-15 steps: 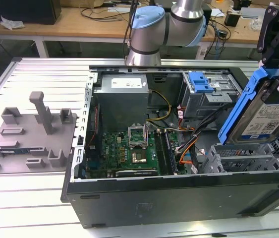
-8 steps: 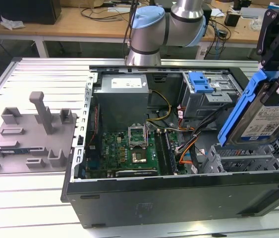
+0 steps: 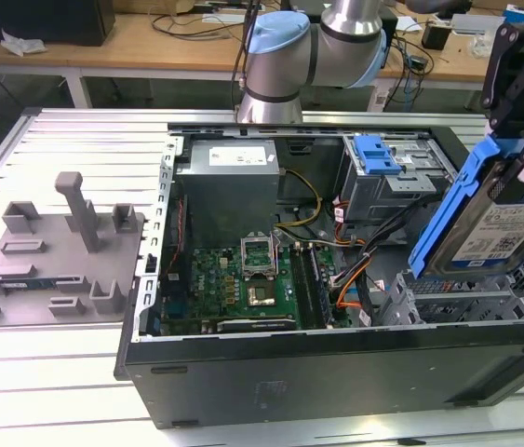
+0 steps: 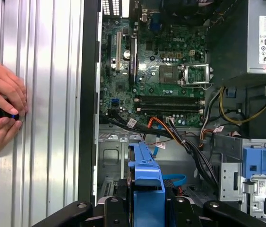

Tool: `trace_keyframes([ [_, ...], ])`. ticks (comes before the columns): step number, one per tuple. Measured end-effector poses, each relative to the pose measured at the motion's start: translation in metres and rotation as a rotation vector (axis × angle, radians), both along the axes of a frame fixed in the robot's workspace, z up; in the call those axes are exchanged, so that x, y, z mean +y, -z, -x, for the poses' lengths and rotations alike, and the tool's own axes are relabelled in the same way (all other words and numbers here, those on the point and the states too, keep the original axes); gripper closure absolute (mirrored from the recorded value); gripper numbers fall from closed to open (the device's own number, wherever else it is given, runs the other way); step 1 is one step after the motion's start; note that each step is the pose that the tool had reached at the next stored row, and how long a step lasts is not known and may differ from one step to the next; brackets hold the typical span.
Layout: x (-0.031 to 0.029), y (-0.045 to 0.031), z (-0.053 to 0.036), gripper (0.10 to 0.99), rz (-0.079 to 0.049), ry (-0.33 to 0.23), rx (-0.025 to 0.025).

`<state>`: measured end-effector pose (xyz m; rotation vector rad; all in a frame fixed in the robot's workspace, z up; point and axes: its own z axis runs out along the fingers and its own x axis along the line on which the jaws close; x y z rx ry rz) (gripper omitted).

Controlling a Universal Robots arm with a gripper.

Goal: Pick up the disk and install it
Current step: 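Insert the disk into the insertion slot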

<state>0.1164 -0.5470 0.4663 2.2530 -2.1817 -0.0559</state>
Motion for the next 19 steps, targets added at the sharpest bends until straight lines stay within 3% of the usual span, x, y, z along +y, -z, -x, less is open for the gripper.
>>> trace_keyframes([
  [19,-0.0005,0.0097,-0.0018,0.718,0.0,0.006,0.0],
])
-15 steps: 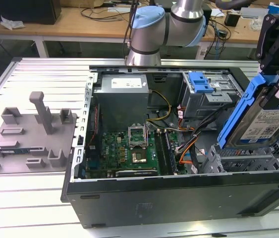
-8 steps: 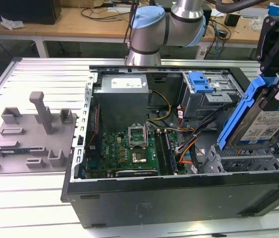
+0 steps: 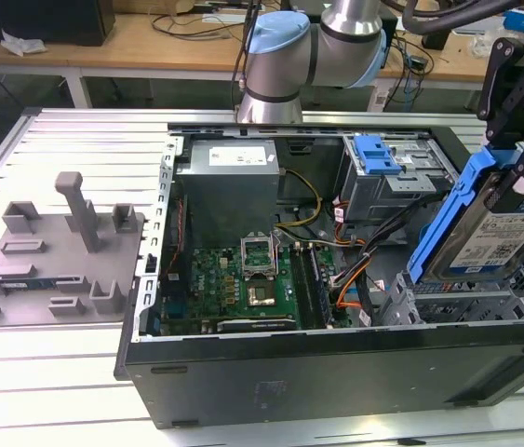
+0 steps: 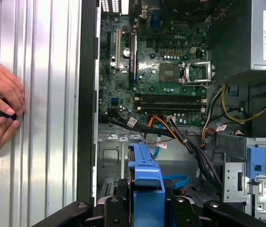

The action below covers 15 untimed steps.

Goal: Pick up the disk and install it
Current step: 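Insert the disk into the insertion slot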

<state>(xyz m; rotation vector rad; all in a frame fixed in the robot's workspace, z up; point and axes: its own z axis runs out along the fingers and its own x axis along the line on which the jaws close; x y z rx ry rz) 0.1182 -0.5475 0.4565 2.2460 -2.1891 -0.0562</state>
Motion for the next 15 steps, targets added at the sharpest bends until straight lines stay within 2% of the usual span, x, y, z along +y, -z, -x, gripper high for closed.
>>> trace_keyframes([
  [15,-0.0003,0.0126,-0.0001,0.718,0.0,0.015,0.0],
])
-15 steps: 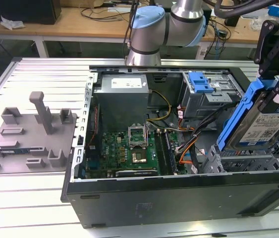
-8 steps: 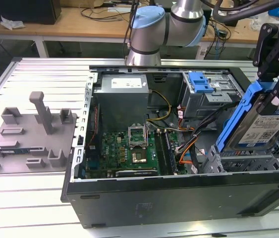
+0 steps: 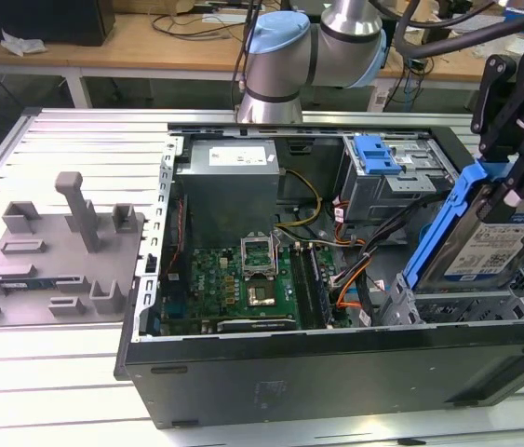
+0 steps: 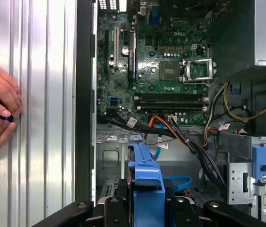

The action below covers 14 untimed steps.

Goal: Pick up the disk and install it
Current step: 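Insert the disk into the insertion slot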

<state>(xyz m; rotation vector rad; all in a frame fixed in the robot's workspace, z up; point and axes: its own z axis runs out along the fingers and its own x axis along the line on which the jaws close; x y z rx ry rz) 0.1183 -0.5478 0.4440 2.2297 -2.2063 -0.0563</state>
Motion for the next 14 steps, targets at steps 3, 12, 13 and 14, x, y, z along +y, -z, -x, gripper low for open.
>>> trace_keyframes([
  [3,-0.0001,0.0048,0.0,0.718,0.0,0.002,0.0],
  [12,-0.0014,0.0152,0.0,0.718,0.0,0.004,0.0],
  [13,-0.0021,0.0171,0.0,0.718,0.0,0.005,0.0],
  [14,-0.0027,0.0189,0.0,0.718,0.0,0.005,0.0],
])
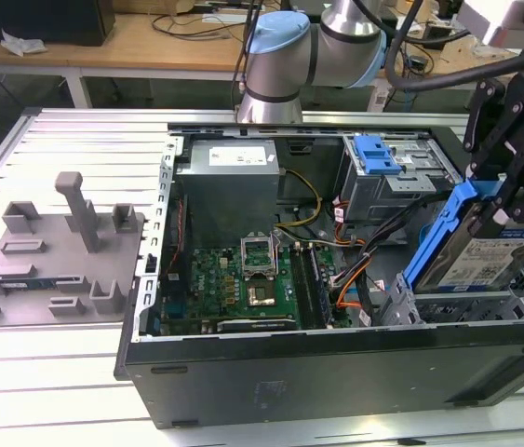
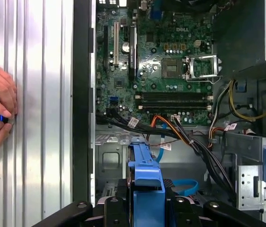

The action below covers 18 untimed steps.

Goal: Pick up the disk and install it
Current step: 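Insert the disk into the insertion slot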

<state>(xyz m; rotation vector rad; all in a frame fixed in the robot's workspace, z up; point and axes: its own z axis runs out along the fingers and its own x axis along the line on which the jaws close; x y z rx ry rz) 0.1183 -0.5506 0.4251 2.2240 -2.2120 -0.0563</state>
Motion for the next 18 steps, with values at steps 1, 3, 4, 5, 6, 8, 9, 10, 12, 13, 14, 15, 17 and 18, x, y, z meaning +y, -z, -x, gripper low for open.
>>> trace_keyframes([
  [1,-0.0007,0.0019,0.0,0.718,0.0,0.0,-0.0001],
  [3,-0.0017,0.0045,0.0,0.718,0.0,0.001,0.0],
  [4,-0.0024,0.0062,0.0,0.718,0.0,0.001,-0.0001],
  [5,-0.003,0.0075,0.0,0.718,0.0,0.001,-0.0001],
  [6,-0.0036,0.009,0.0,0.718,0.0,0.002,-0.0001],
  [8,-0.0046,0.0119,0.0,0.718,0.0,0.003,-0.0001],
  [9,-0.005,0.0135,0.0,0.718,0.0,0.003,-0.0001],
  [10,-0.0052,0.0144,0.0,0.71,0.0,0.003,-0.0001],
  [12,-0.0057,0.0162,-0.0001,0.643,0.0,0.004,-0.0001],
  [13,-0.0058,0.0165,0.0,0.643,0.0,0.004,0.0],
  [14,-0.0058,0.0166,0.0,0.643,0.0,0.004,0.0],
  [15,-0.0059,0.0167,0.0,0.643,0.001,0.004,-0.0001],
  [17,-0.0059,0.0167,0.0,0.643,0.001,0.004,-0.0001],
  [18,-0.0059,0.0167,-0.0001,0.643,0.002,0.004,-0.0001],
])
